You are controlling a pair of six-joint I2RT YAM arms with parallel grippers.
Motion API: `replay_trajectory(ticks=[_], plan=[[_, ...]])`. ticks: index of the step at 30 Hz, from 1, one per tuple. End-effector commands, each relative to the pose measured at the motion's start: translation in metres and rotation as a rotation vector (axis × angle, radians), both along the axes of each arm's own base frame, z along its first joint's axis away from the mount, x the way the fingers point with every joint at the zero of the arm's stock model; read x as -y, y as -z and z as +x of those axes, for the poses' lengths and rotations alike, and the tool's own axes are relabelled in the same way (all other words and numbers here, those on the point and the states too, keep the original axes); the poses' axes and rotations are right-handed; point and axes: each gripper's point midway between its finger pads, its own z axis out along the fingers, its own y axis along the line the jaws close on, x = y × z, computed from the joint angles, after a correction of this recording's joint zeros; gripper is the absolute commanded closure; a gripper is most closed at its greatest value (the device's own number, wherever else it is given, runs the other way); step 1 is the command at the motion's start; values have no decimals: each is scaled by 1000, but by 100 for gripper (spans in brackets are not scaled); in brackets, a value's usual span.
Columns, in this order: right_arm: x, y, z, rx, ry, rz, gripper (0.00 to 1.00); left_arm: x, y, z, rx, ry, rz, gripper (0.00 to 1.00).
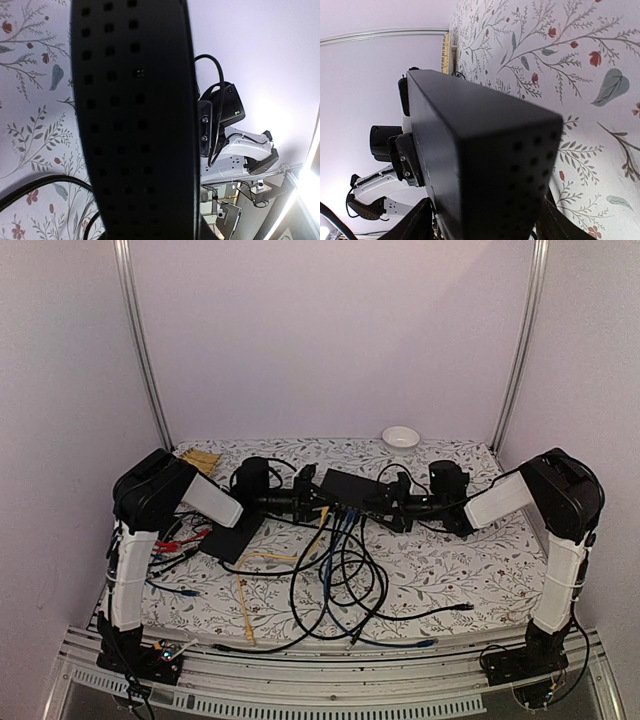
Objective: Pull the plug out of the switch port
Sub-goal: Pass from the left arm to the right
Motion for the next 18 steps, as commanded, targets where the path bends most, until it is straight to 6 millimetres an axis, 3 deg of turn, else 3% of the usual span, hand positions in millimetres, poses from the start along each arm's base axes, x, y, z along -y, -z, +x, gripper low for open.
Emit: replay_trajectory(ticks=[1, 9, 12, 18], plan=[[-8, -17, 9, 32, -7, 74, 48, 7, -63, -16, 161, 53, -118, 83], [-9, -24, 4, 46, -24, 154, 88, 7, -69, -21, 166, 69, -148, 82], [-10, -27, 1, 51, -35, 176, 92, 7, -74, -23, 177, 82, -158, 77], [-6, -45, -5, 82, -55, 235, 97, 1, -89, -30, 231, 109, -187, 51]])
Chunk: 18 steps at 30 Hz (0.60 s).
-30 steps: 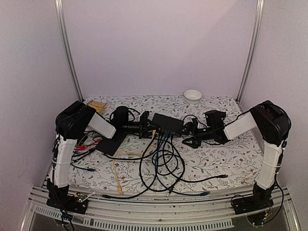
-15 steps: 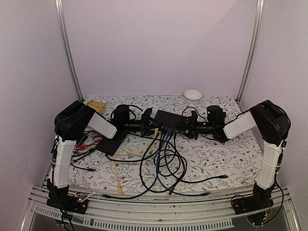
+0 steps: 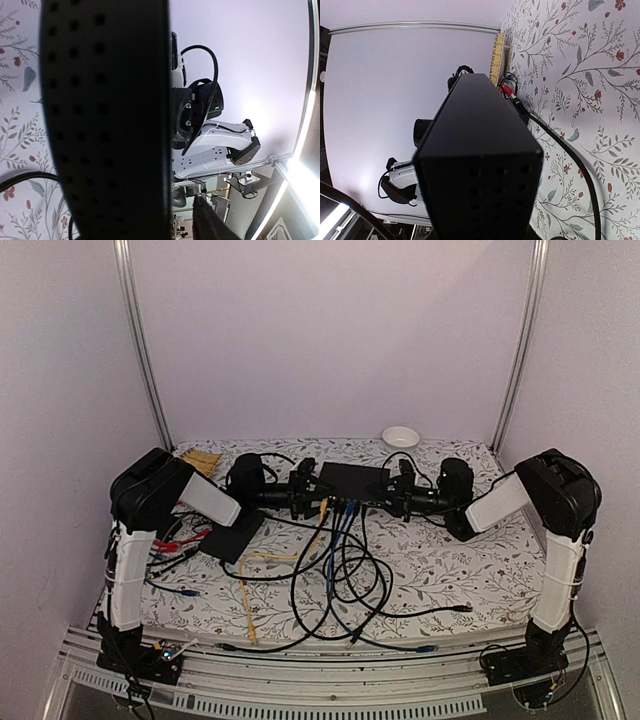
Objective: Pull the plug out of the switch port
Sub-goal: Pass from the left arm to the right
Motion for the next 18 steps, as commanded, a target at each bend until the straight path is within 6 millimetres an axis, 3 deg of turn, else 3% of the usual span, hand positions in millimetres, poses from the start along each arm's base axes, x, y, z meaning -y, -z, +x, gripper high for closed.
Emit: replay_trajectory(ticks=[1, 7, 13, 14, 15, 16, 18], plan=[[1, 0, -9, -31, -21, 38, 97, 1, -63, -22, 224, 63, -118, 49], [8, -26, -19, -1, -72, 65, 98, -17, -69, -20, 297, 77, -158, 43], [11, -38, -31, 24, -140, 48, 98, -32, -79, -16, 360, 110, -192, 41], [11, -40, -34, 33, -151, 46, 97, -34, -80, -16, 368, 116, -188, 29], [11, -42, -36, 35, -159, 43, 98, -37, -81, -15, 376, 121, -184, 9], [11, -44, -39, 39, -169, 39, 97, -39, -81, -14, 383, 124, -177, 3], [13, -44, -43, 49, -181, 30, 97, -43, -81, -12, 396, 130, -164, 2]])
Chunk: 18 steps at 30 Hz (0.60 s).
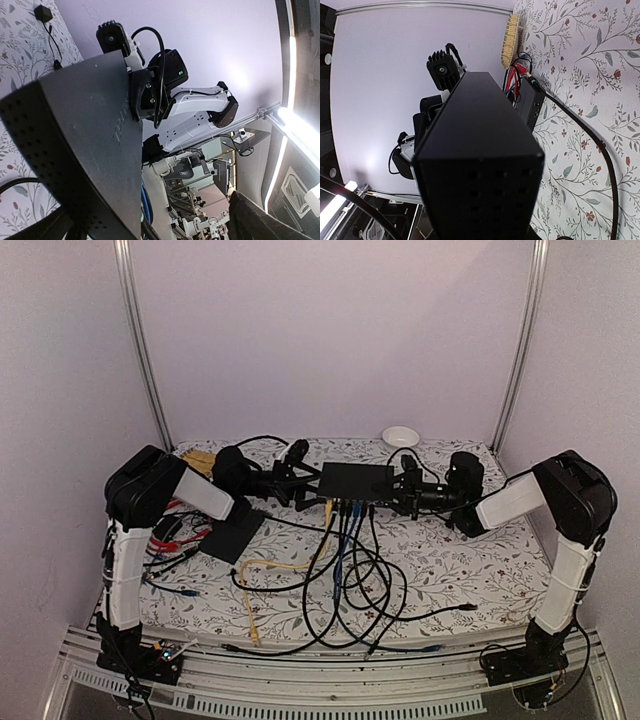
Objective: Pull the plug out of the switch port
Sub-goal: Pass from the left arm to the right, then pass from the right arm to the left
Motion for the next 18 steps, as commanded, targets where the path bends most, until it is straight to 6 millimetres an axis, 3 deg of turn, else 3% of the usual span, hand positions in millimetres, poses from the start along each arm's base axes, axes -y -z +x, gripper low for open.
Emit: replay_trajectory(ticks=[1, 13, 18], plan=[[3, -19, -22, 60, -88, 3, 98, -20, -34, 4, 178, 3, -45, 2], [5, -25, -46, 91, -175, -39, 98, -23, -1, 15, 173, 38, 30, 10], [-5, -27, -54, 128, -229, -80, 98, -19, 12, 19, 168, 85, 78, 10]])
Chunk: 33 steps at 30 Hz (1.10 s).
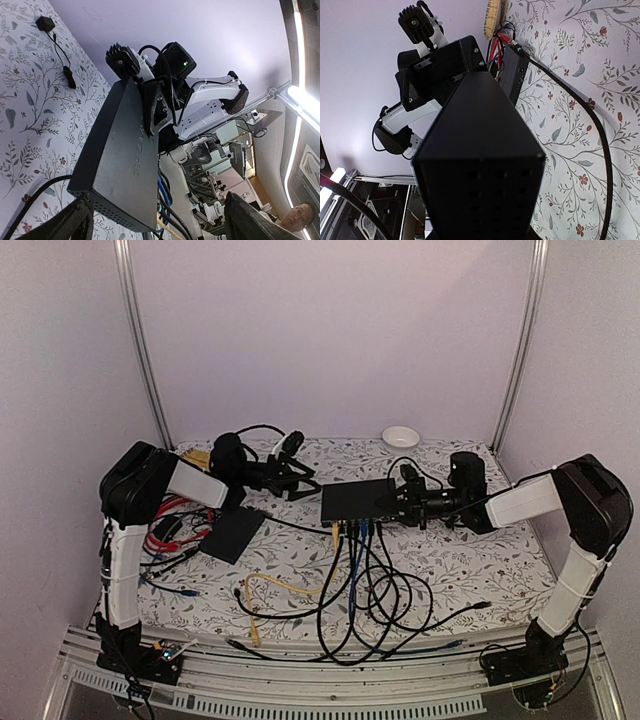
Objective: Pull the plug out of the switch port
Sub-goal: Pass from the right arm to the left
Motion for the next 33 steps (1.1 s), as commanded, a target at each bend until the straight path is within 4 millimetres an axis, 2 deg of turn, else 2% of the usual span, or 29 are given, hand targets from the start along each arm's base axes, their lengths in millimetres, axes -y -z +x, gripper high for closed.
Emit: replay_trajectory(ticks=[1, 7, 12, 16, 21, 28, 33], plan=[[-12, -38, -19, 146, -125, 25, 98, 1, 14, 5, 32, 50, 48, 10], [-16, -42, -33, 187, -156, 8, 97, 4, 42, 16, -8, 47, 140, 8], [-22, -35, -42, 170, -199, 2, 98, 8, 49, 20, -9, 70, 169, 7], [-29, -35, -44, 172, -230, -4, 98, 11, 49, 21, 6, 93, 191, 9], [-37, -36, -35, 184, -252, -12, 97, 15, 52, 14, 10, 121, 212, 14], [-49, -22, -28, 159, -294, -13, 98, 15, 42, 1, 34, 152, 190, 15], [-54, -20, -24, 161, -307, -12, 98, 14, 39, -5, 44, 165, 178, 15]])
